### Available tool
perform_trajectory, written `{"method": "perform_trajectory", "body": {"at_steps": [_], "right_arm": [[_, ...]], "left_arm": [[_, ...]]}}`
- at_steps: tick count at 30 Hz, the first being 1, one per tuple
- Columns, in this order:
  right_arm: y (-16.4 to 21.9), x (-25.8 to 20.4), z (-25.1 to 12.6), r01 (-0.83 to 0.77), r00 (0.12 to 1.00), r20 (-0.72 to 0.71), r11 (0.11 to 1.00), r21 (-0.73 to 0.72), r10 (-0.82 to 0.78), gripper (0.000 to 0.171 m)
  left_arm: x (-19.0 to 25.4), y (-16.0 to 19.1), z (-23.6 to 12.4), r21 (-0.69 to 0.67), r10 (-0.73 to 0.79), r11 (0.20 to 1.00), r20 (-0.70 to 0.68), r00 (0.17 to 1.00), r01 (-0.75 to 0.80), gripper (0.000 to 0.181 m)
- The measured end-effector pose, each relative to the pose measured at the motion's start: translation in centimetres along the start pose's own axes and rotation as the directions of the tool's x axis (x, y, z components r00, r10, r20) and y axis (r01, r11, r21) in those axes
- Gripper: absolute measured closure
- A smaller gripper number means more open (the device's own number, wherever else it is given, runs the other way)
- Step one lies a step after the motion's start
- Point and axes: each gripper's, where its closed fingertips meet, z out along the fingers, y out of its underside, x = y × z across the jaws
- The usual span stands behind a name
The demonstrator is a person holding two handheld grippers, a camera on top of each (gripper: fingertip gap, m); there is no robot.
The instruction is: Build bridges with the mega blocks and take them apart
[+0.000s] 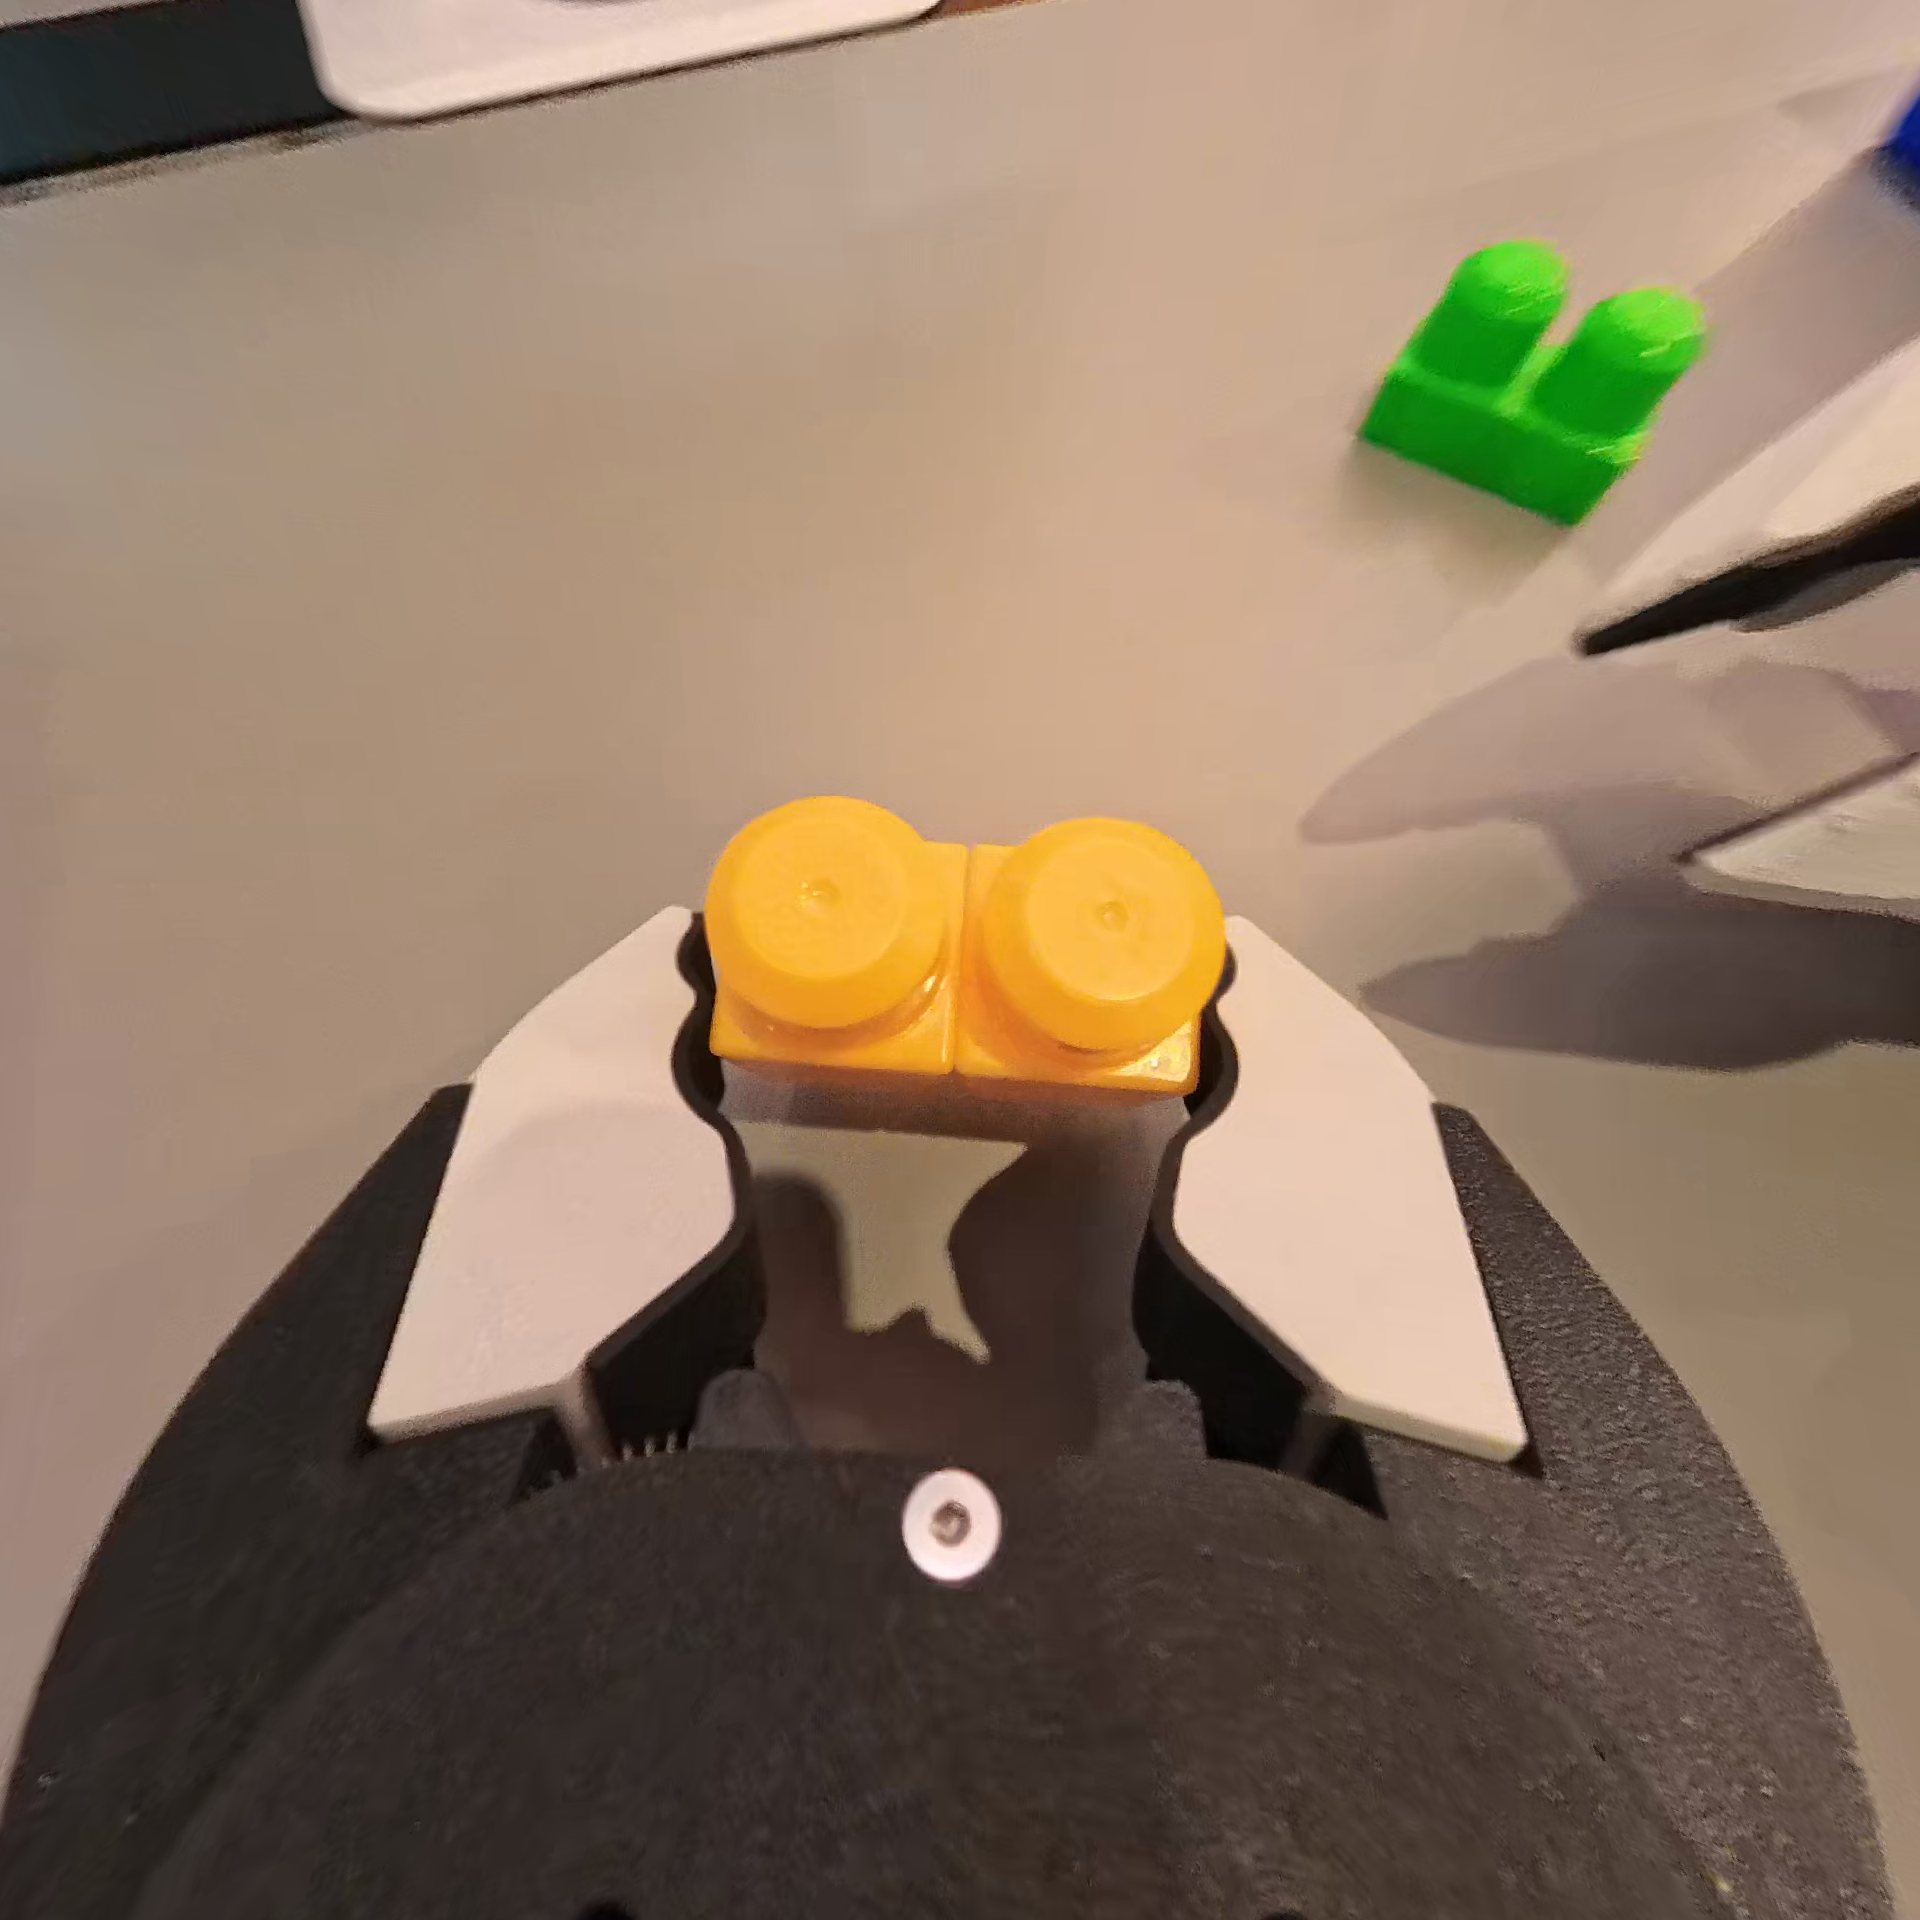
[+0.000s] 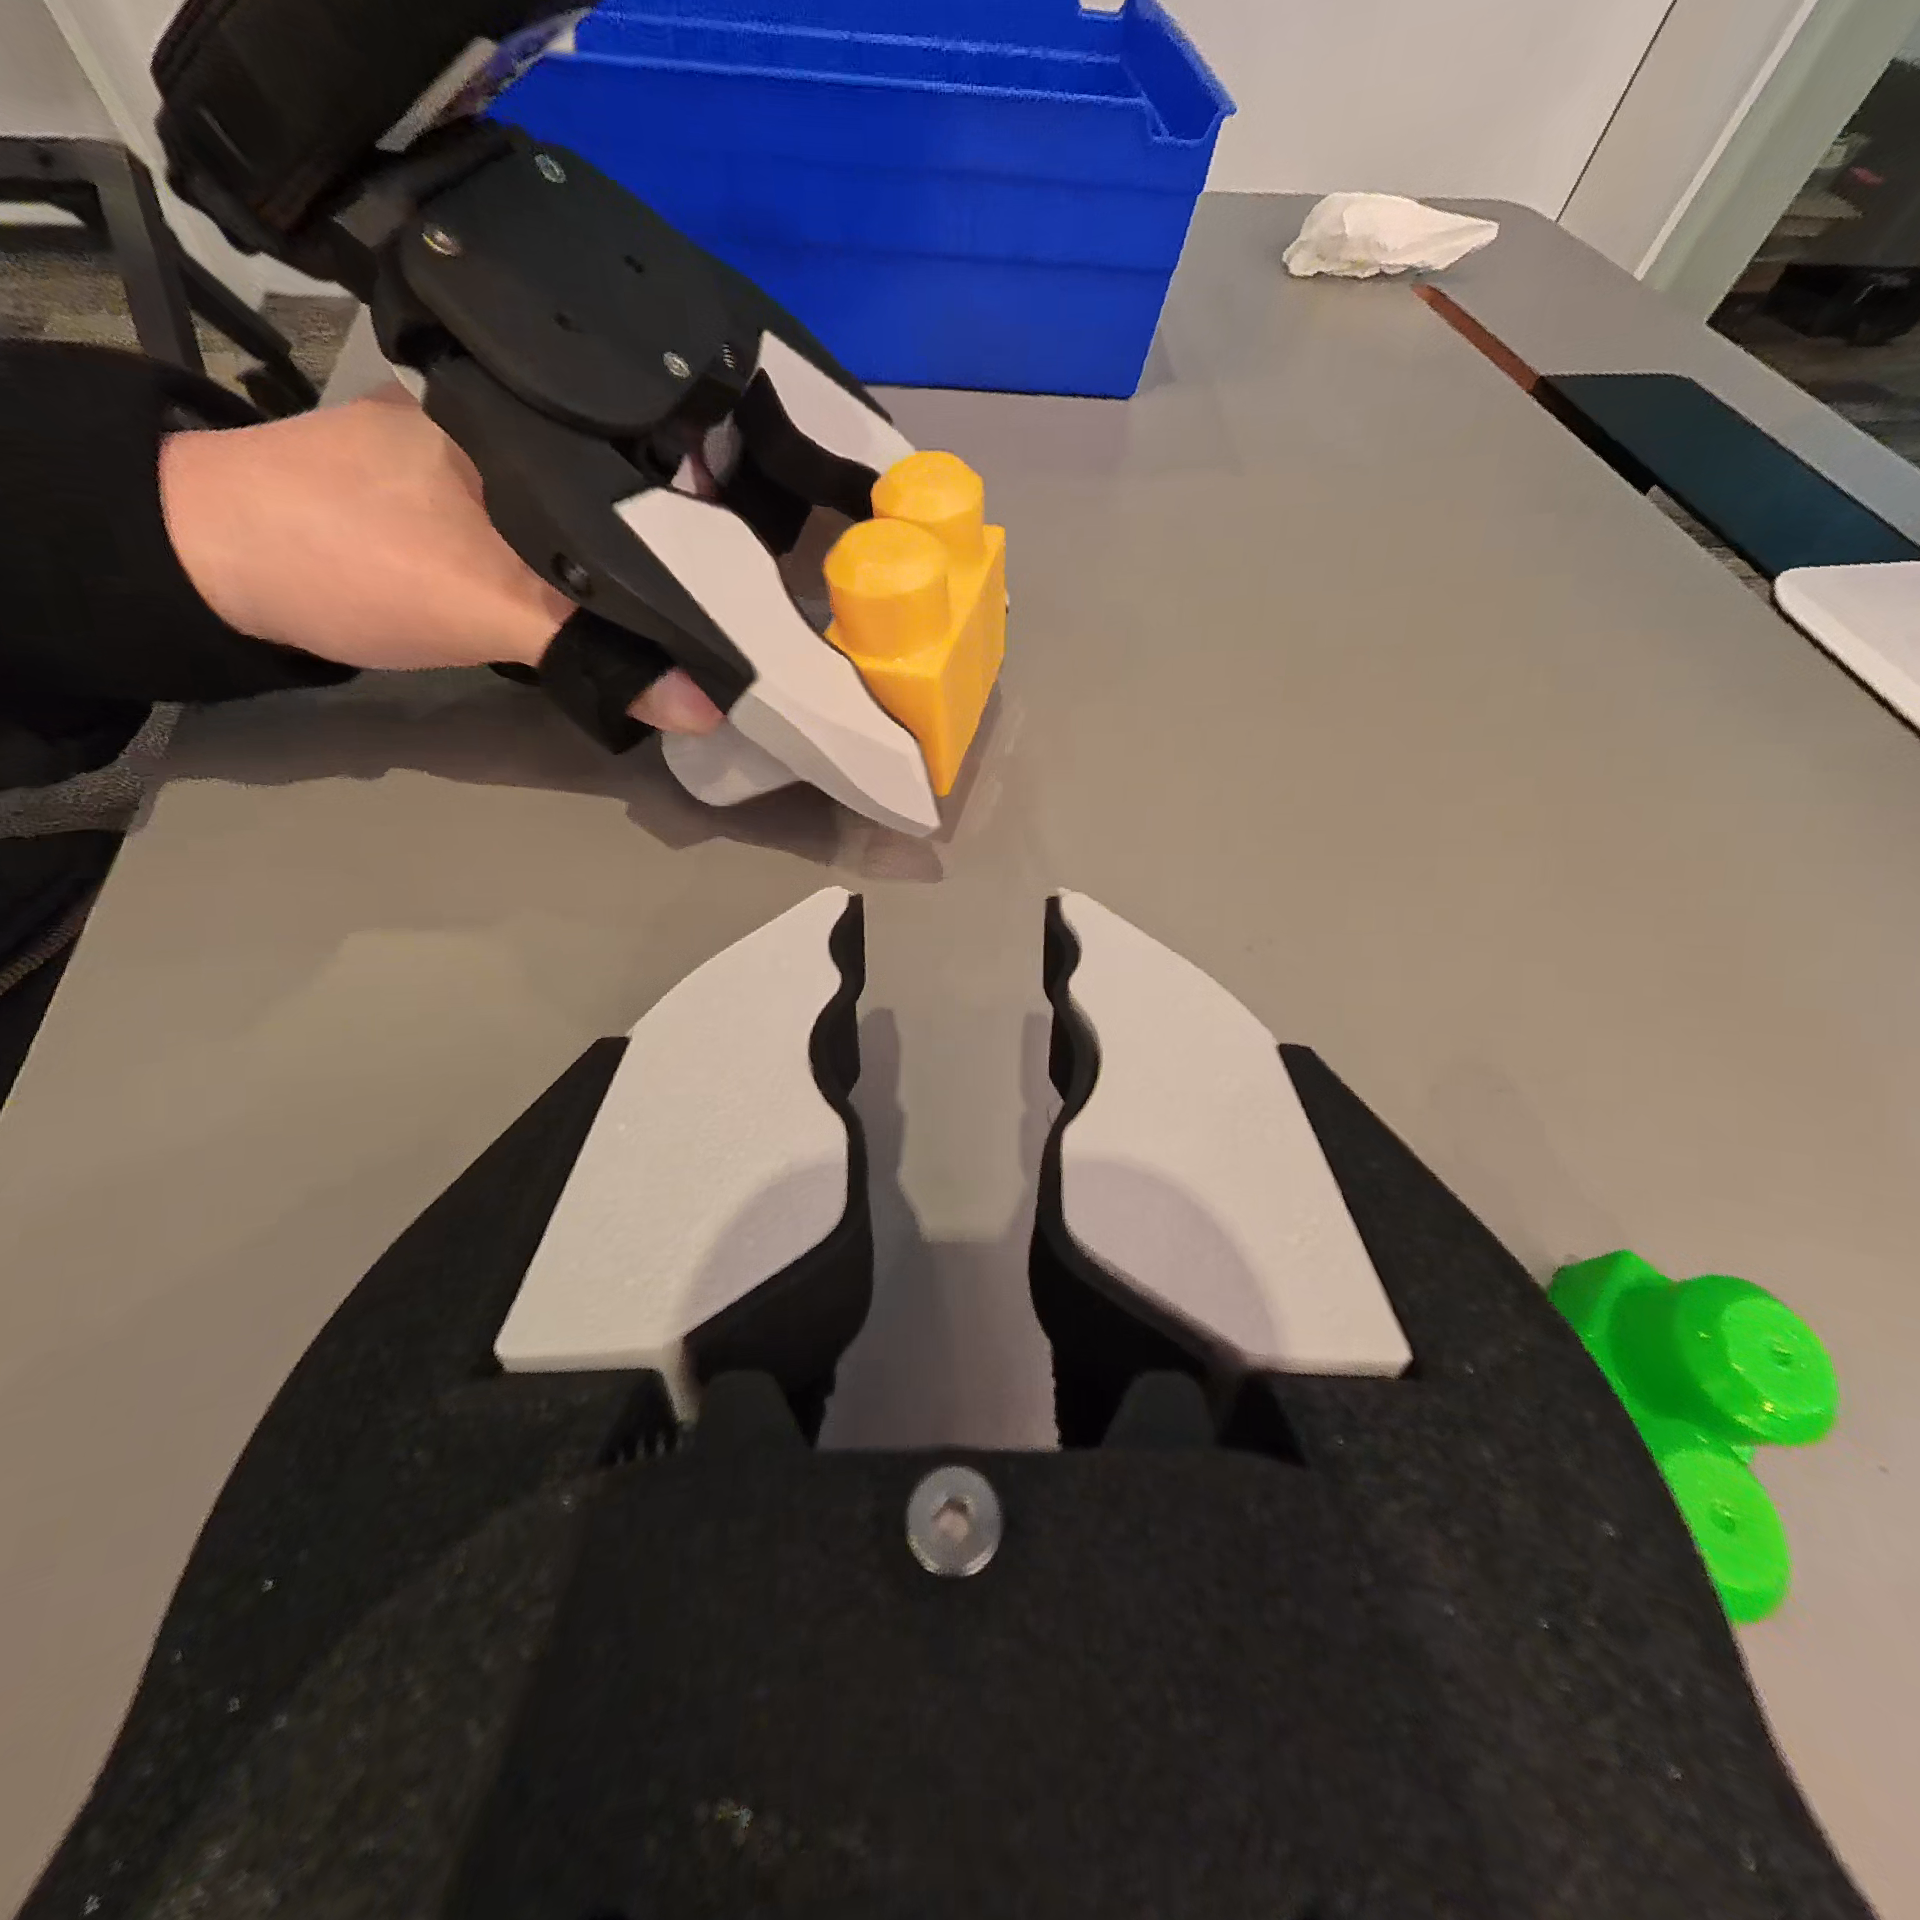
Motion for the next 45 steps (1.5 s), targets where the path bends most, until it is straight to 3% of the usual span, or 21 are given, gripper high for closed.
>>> {"method": "perform_trajectory", "body": {"at_steps": [4, 8, 12, 21, 26, 32, 36, 41, 45], "right_arm": [[-0.7, 1.4, -1.0, 0.014, 0.995, -0.095, 1.0, 0.016, -0.012, 0.14], [-1.1, 5.1, -3.8, 0.033, 0.943, -0.332, 0.999, -0.003, -0.032, 0.136], [1.0, 8.6, -6.6, -0.022, 0.863, -0.503, 0.992, -0.127, -0.045, 0.132], [7.7, 12.0, -6.9, -0.254, 0.815, -0.575, 0.934, -0.25, 0.067, 0.134], [7.9, 12.1, -5.4, -0.37, 0.802, -0.551, 0.917, -0.151, 0.233, 0.132], [8.1, 12.2, -5.4, -0.388, 0.784, -0.566, 0.913, -0.127, 0.254, 0.142], [6.1, 11.6, -5.5, -0.377, 0.776, -0.553, 0.926, -0.022, 0.303, 0.142], [-1.8, 8.9, -3.4, -0.362, 0.802, -0.41, 0.899, 0.247, 0.436, 0.142], [-5.3, 7.2, 1.1, -0.335, 0.821, -0.409, 0.916, 0.221, 0.399, 0.142]], "left_arm": [[0.5, -0.8, -0.3, 0.0, 0.04, 0.999, -0.095, 0.995, -0.04, 0.092], [-0.1, -2.4, 0.1, 0.038, 0.09, 0.996, -0.124, 0.988, -0.086, 0.092], [-0.9, -3.8, 1.3, 0.053, 0.15, 0.988, -0.159, 0.976, -0.143, 0.092], [-1.5, -5.2, 5.0, 0.044, 0.243, 0.97, -0.269, 0.932, -0.241, 0.092], [-1.4, -5.7, 5.3, 0.059, 0.31, 0.95, -0.283, 0.908, -0.306, 0.092], [-1.1, -5.0, 5.4, 0.067, 0.322, 0.946, -0.301, 0.898, -0.317, 0.092], [-0.9, -4.3, 5.2, 0.064, 0.301, 0.953, -0.327, 0.896, -0.296, 0.092], [-1.4, -4.2, 5.1, 0.054, 0.297, 0.954, -0.308, 0.904, -0.295, 0.092], [-1.7, -4.5, 5.3, 0.05, 0.344, 0.938, -0.253, 0.904, -0.343, 0.092]]}}
